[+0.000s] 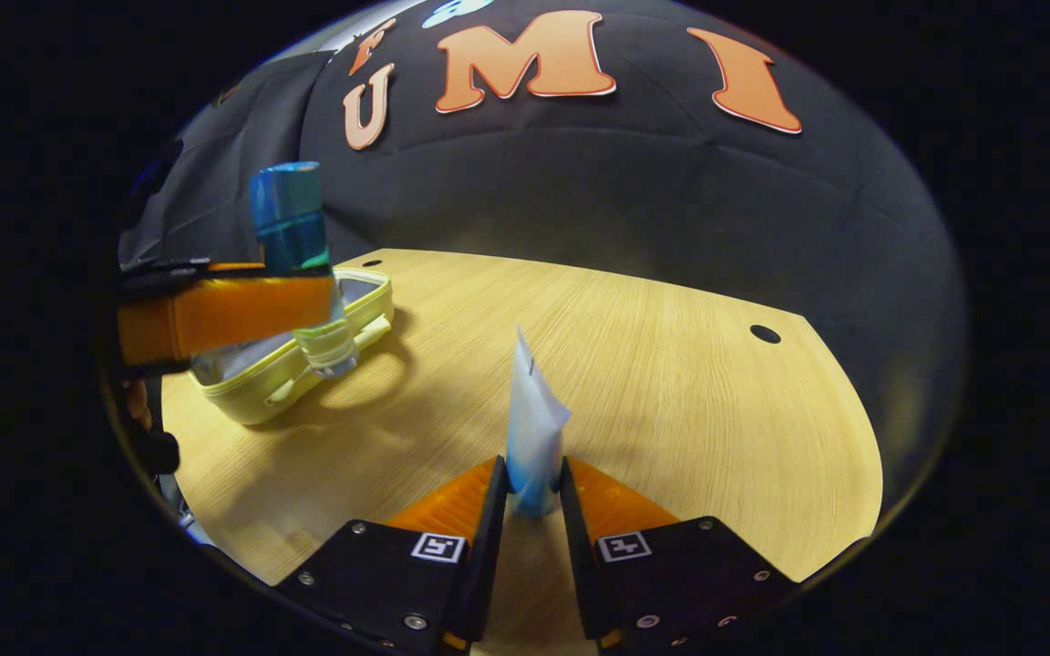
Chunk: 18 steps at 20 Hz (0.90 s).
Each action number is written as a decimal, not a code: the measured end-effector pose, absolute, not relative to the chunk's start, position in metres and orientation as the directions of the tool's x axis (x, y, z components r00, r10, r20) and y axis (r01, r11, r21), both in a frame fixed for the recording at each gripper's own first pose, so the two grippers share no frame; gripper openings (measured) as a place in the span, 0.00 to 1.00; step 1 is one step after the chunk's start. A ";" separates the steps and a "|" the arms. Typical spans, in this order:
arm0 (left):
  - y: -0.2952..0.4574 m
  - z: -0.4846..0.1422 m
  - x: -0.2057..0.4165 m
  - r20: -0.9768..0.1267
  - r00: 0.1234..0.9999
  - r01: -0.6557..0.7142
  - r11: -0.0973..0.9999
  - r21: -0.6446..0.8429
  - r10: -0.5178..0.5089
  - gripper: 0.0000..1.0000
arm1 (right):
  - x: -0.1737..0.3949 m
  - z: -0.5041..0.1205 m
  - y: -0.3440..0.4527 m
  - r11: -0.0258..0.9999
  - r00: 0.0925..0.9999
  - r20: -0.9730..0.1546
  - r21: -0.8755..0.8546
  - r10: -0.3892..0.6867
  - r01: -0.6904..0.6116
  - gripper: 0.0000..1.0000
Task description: First open the suitcase, pack the skin care products into it, and then close the suitcase.
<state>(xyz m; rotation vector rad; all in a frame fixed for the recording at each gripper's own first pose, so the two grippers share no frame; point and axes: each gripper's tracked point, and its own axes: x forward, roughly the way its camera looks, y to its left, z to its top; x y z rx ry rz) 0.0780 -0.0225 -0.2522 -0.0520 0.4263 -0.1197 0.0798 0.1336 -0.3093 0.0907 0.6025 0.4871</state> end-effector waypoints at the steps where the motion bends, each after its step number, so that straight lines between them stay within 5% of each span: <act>1: -0.015 -0.244 0.077 -0.405 0.907 0.096 0.993 -0.067 -0.115 0.40 | 0.076 -0.305 0.133 0.885 0.717 -0.520 0.234 0.464 -0.403 0.37; 9: 0.049 -0.184 0.060 -0.383 0.924 -0.007 0.999 -0.045 -0.011 0.39 | 0.069 -0.216 0.129 0.883 0.765 -0.441 0.251 0.470 -0.398 0.31; 18: 0.114 -0.135 0.035 -0.366 0.929 -0.054 0.999 -0.002 0.050 0.39 | 0.047 -0.125 0.156 0.854 0.784 -0.339 0.189 0.520 -0.485 0.35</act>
